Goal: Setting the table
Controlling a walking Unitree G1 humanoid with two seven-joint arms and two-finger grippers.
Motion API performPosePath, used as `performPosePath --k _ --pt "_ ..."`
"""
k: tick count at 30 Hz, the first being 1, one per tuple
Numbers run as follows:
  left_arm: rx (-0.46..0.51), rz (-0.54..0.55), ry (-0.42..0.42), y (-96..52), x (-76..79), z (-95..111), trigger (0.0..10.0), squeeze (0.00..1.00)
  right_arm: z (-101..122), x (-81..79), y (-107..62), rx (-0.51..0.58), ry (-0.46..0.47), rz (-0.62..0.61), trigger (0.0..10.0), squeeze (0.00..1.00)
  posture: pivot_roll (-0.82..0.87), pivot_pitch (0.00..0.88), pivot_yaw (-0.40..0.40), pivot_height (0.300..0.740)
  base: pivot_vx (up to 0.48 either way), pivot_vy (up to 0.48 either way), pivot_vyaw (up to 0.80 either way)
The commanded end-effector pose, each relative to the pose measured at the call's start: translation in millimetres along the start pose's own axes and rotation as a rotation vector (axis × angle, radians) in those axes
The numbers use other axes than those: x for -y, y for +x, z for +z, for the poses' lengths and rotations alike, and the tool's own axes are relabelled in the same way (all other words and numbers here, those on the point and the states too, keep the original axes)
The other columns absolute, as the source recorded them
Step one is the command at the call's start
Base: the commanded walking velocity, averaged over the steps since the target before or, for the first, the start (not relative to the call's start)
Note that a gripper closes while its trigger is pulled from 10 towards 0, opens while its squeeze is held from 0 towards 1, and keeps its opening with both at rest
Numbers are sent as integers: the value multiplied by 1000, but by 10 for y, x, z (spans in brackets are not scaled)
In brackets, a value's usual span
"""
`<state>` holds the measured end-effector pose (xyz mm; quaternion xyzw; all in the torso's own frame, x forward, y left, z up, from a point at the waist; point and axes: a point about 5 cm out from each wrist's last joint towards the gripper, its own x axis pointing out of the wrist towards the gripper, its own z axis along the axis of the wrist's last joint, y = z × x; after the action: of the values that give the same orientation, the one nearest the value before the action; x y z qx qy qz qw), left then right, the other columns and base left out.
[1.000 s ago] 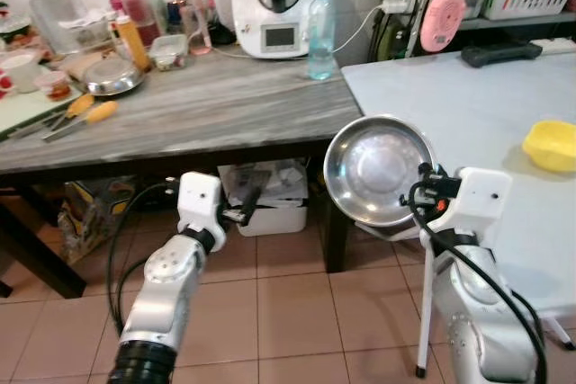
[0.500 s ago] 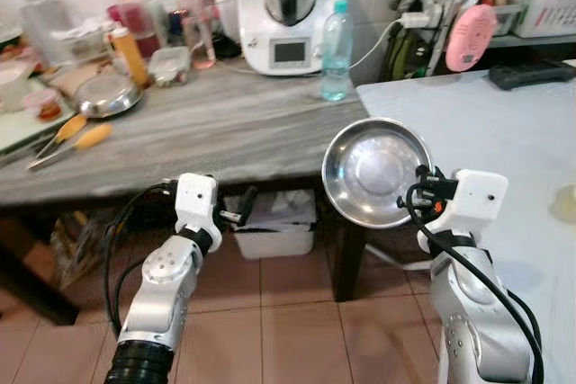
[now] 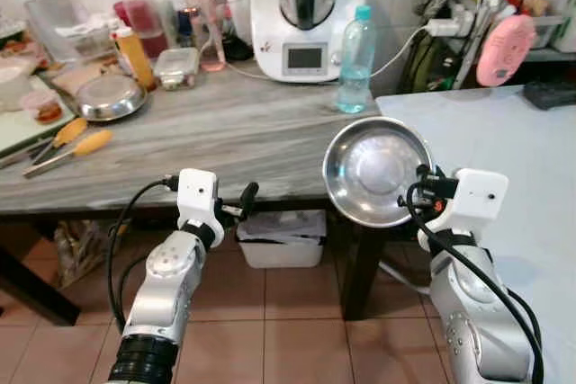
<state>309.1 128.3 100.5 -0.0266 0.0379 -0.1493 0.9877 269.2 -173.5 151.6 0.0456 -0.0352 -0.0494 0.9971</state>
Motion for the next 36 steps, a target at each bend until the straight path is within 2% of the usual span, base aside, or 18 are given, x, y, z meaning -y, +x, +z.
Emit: performPosePath --k 1,3,14,36 --pt "-10 33 -18 9 -52 19 10000 0 63 -28 -4 29 6 10 10000 0 -117 0 58 740 0 0 0" --pt "-19 37 -43 16 -51 13 10000 0 64 -29 -6 30 7 9 10000 0 -116 0 60 740 0 0 0" --pt "-13 21 24 20 -59 27 10000 0 61 -36 -3 31 11 7 10000 0 -112 0 62 740 0 96 0" --pt "-22 10 44 12 -53 5 10000 0 43 -56 -1 27 14 12 10000 0 -109 0 64 740 0 388 0"
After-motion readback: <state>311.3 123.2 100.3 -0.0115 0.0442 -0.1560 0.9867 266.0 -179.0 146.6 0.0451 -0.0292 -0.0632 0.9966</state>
